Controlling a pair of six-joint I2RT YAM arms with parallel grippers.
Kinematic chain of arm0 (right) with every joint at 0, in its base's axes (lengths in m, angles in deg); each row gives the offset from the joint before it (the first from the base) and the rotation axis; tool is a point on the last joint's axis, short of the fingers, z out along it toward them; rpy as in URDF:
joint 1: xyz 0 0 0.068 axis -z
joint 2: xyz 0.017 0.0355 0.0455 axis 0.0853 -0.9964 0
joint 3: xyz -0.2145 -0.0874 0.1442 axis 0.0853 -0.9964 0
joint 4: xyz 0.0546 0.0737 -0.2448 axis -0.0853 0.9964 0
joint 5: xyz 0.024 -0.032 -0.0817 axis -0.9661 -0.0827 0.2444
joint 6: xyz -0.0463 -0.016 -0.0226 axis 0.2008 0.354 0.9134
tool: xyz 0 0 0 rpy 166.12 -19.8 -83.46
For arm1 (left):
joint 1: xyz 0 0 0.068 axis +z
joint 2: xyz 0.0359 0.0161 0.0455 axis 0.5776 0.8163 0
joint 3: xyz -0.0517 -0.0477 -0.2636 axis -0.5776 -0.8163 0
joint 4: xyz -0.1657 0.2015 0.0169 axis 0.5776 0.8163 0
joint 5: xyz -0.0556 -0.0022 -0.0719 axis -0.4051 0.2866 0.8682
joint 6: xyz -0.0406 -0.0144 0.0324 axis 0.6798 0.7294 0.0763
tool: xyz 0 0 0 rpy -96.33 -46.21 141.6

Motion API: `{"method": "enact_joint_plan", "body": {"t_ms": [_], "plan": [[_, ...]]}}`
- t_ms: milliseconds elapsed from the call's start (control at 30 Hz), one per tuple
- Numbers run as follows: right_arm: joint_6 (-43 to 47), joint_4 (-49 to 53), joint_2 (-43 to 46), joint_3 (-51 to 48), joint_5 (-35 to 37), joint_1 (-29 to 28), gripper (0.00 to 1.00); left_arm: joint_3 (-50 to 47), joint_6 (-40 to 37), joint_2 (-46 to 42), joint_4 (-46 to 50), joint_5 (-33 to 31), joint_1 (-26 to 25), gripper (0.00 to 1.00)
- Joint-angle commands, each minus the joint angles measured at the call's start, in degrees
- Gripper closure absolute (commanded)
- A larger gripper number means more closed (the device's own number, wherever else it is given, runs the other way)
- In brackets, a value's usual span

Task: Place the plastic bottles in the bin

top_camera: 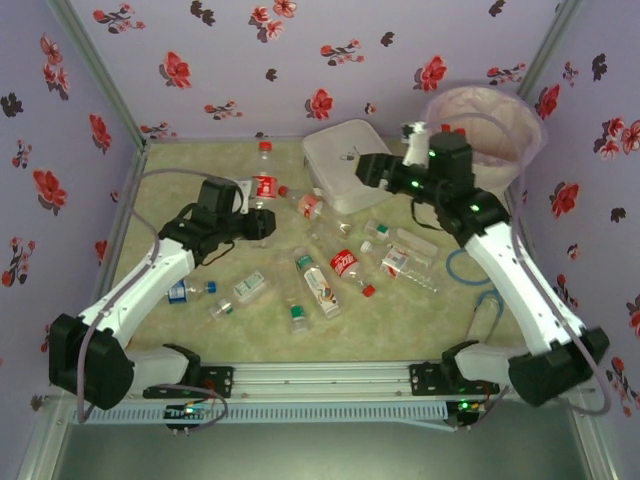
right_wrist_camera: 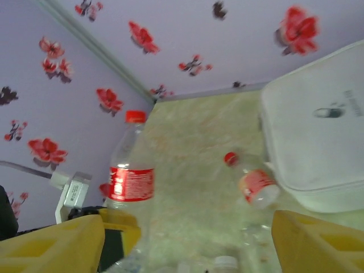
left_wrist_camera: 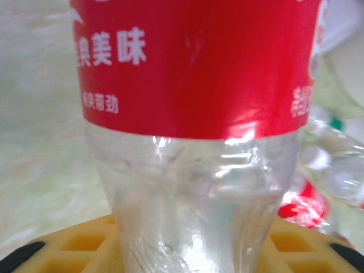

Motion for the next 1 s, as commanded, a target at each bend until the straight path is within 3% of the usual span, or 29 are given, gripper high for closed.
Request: {"method": "enact_joint_plan", "body": {"t_ms": [0,133,233,333,467,500,600,733,967], "plan": [[-5.6,-5.8,-6.8,2.5,-4.7,-4.1,0.23,0.4,-0.9,0.6,-8.3,4.7,-2.8,1.00],[-11.4,-15.1,-12.6,3.2,-9.4,-6.5,0.16,1.0,-3.8,2.3,-11.7,7.8,-6.5,1.00],[-11.3,-14.5,-15.7,5.8,-10.3,-6.9,0.15,1.6,-4.7,4.0,-12.2,8.6,-7.8,1.00],[-10.2,-12.8,-17.5,7.3,-10.0,-7.0,0.22,2.3,-5.3,5.3,-11.9,8.7,-8.4,1.00],[-7.6,-8.8,-18.4,8.7,-8.3,-6.9,0.41,2.8,-5.9,5.6,-12.1,8.6,-8.5,1.00],[-6.9,-8.3,-18.4,8.6,-7.7,-6.9,0.41,3.1,-6.1,5.6,-12.2,8.7,-8.5,1.00],[-5.1,-5.2,-19.3,9.6,-6.2,-6.1,0.29,3.5,-6.2,5.7,-12.2,9.0,-8.6,1.00],[-6.1,-7.0,-19.4,9.4,-6.7,-5.0,0.23,3.9,-6.8,5.7,-11.0,9.4,-8.7,1.00],[-6.3,-6.2,-20.4,11.1,-8.1,-3.4,0.32,4.7,-7.7,6.1,-10.3,10.3,-9.8,1.00]]}}
